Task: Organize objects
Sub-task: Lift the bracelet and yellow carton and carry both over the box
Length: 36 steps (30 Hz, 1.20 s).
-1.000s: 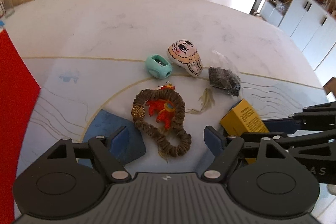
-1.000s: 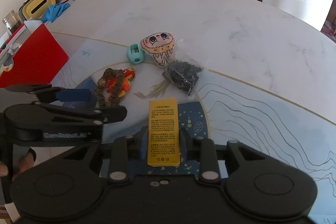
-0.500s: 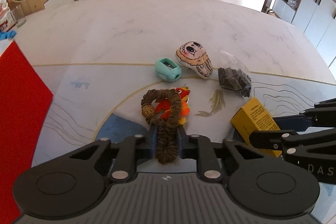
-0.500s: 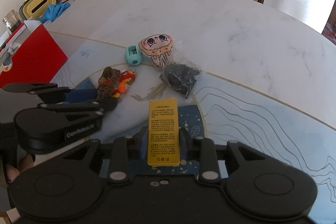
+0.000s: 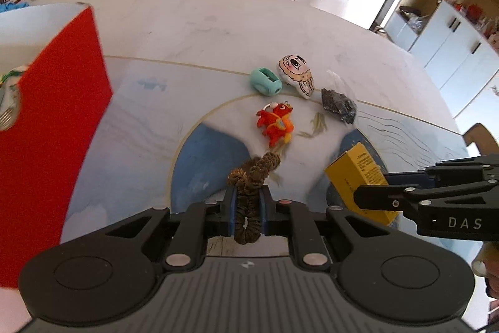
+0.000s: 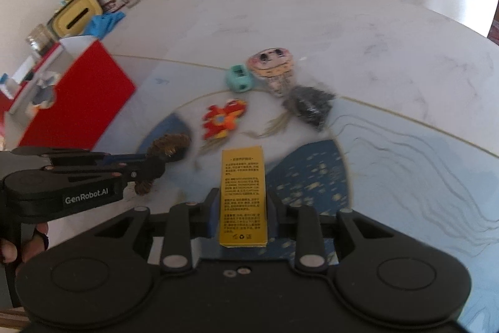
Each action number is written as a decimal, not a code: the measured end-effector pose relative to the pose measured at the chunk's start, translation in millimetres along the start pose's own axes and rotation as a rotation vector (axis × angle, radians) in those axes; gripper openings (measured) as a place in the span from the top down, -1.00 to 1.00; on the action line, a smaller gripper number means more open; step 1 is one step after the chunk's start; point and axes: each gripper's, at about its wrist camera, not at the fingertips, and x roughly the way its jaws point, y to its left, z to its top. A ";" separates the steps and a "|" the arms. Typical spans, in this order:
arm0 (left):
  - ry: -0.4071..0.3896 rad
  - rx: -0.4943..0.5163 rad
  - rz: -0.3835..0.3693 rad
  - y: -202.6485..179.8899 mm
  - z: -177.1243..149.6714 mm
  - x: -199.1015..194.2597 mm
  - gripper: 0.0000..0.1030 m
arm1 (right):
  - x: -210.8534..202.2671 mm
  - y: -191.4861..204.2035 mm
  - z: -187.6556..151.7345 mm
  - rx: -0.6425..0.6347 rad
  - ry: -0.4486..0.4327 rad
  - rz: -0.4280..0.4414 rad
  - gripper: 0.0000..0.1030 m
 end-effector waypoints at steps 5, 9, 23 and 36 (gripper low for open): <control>-0.021 0.003 -0.037 9.4 -6.2 -27.3 0.74 | -16.7 21.9 -7.6 -0.002 -0.009 0.012 0.44; -0.050 0.004 -0.058 18.3 -6.0 -51.9 0.74 | -31.0 41.3 -9.0 -0.006 -0.026 0.011 0.44; -0.147 0.004 -0.086 91.3 17.9 -139.6 0.74 | -58.7 140.2 23.0 -0.087 -0.127 0.022 0.44; -0.184 0.004 0.017 193.5 38.4 -167.4 0.73 | -19.3 239.7 70.4 -0.184 -0.179 0.043 0.44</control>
